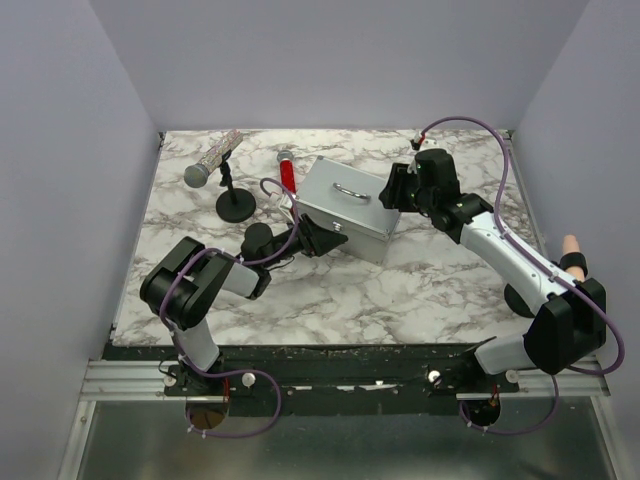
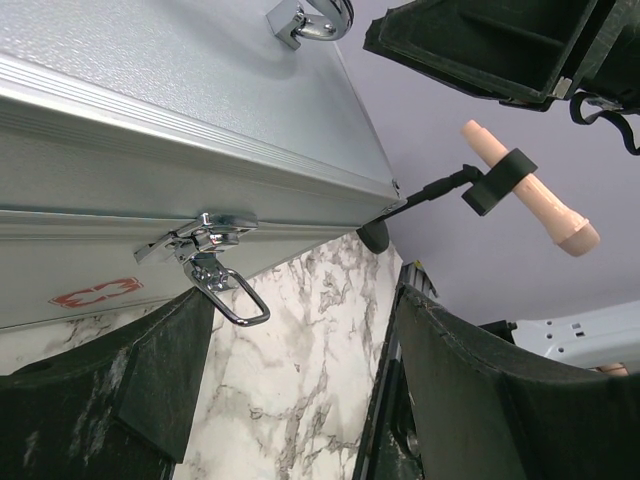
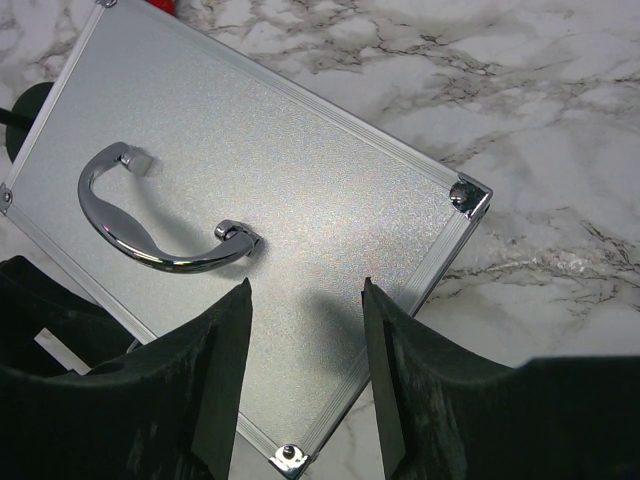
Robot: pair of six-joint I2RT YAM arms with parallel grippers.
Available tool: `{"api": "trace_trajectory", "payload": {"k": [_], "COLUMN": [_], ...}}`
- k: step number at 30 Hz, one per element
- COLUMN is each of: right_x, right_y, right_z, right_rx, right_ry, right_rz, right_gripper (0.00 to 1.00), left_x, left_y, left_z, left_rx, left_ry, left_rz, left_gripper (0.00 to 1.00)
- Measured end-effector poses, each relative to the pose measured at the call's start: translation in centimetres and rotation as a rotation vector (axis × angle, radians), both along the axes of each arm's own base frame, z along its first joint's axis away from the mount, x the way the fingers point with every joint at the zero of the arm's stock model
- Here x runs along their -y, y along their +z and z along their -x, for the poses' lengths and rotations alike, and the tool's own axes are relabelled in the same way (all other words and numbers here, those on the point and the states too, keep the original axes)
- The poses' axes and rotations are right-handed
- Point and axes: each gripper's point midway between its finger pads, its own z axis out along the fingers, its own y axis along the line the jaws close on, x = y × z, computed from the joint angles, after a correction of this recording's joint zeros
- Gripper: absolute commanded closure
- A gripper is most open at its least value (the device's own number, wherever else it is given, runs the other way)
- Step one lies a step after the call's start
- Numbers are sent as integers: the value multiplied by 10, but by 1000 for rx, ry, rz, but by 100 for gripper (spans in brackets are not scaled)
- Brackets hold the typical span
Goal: Organize the medicine kit
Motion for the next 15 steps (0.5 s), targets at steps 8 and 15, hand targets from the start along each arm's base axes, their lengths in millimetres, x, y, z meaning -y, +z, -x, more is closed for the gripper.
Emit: {"api": "trace_trajectory", "payload": {"k": [8,15], "right_x": [0,0], "right_y": [-2,-2], "right_z": [1,1], "right_rx": [-3,-4], "right_ry": [0,0], "right_rz": [1,2], "right_gripper": [43,42], "left_x": [0,0], "left_y": [3,2], "left_z": [1,1], "left_rx": [-6,-15], "left_ry": [-1,-3], "left_rz": [1,-1], "left_gripper": [22,22]}}
